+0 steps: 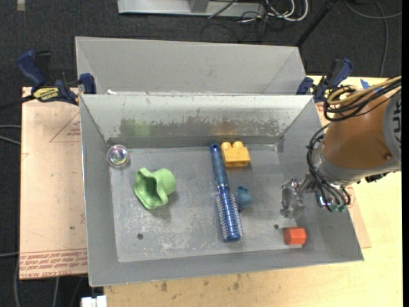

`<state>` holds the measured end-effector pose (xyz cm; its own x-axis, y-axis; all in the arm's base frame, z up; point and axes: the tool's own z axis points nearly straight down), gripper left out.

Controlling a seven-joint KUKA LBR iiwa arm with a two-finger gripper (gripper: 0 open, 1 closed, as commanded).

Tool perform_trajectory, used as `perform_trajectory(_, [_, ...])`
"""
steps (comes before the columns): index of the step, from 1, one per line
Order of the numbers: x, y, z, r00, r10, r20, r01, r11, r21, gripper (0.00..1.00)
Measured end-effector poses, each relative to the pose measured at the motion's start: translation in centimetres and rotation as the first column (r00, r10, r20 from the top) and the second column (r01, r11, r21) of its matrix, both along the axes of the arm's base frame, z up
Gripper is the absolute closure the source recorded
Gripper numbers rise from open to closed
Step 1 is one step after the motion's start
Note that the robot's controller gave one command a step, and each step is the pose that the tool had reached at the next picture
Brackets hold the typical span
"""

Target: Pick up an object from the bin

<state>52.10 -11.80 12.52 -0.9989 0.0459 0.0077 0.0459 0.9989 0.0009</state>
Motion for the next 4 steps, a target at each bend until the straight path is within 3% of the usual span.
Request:
perform_trajectory(1, [0.3, 0.2, 0.4, 1.0, 0.005, 0.008, -0.005, 1.0, -0.001, 0.0])
perform_trajectory(2, [6.2, -3.0, -2.1, 0.973, 0.23, 0.011, -0.23, 0.973, -0.002, 0.0])
perform_trajectory(3, [6.3, 3.6, -0.5, 0.947, 0.321, 0.012, -0.321, 0.947, 0.002, 0.0])
perform_trajectory(4, [4.7, 11.4, -3.7, 0.914, 0.405, 0.011, -0.405, 0.914, 0.003, 0.0])
